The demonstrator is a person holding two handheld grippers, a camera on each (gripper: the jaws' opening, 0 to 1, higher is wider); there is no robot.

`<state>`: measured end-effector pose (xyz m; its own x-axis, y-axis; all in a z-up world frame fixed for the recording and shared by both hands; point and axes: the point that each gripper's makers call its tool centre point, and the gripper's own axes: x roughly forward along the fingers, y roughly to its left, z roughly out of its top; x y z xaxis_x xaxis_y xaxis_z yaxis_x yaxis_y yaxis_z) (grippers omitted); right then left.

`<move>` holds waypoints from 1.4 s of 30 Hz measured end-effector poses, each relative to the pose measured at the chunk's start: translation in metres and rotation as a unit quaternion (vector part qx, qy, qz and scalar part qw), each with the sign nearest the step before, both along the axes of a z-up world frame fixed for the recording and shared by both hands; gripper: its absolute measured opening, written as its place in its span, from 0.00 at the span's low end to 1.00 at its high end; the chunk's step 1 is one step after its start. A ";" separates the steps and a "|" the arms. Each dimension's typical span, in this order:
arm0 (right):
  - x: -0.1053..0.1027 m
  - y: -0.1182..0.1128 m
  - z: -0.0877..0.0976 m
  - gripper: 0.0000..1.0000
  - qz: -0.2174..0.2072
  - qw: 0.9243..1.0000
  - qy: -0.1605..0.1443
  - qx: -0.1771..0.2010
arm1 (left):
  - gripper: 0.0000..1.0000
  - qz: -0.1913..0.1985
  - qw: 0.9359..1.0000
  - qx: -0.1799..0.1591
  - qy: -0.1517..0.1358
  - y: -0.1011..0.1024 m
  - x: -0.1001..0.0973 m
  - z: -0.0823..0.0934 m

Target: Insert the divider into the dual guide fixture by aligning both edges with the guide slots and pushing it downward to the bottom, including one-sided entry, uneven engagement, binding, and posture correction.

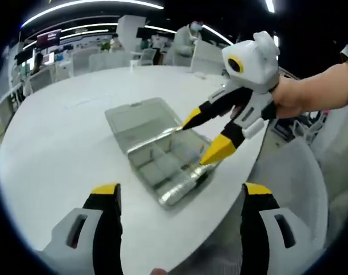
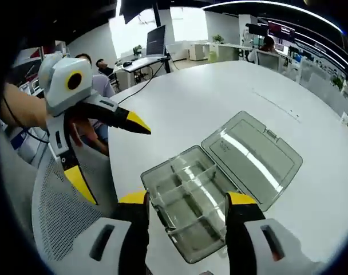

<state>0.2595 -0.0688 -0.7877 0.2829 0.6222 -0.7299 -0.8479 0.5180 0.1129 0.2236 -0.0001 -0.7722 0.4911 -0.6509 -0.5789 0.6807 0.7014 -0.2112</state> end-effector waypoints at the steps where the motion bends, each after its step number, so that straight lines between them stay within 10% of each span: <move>1: 0.000 -0.002 0.002 0.52 -0.014 1.000 0.003 0.008 | 0.84 0.000 1.000 0.001 0.001 0.000 0.000 -0.001; 21: -0.011 -0.044 0.026 0.80 -0.147 0.987 -0.007 0.071 | 0.90 0.023 1.000 0.008 -0.008 0.002 0.002 0.011; 42: -0.044 -0.079 0.037 0.88 -0.228 0.969 -0.016 0.092 | 0.99 0.091 0.995 0.004 -0.044 0.021 0.008 0.035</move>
<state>0.2154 -0.1481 -0.7507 0.5799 0.5455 -0.6050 -0.5400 0.8135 0.2159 0.2318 0.0211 -0.7377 0.6492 -0.5415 -0.5341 0.5574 0.8165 -0.1503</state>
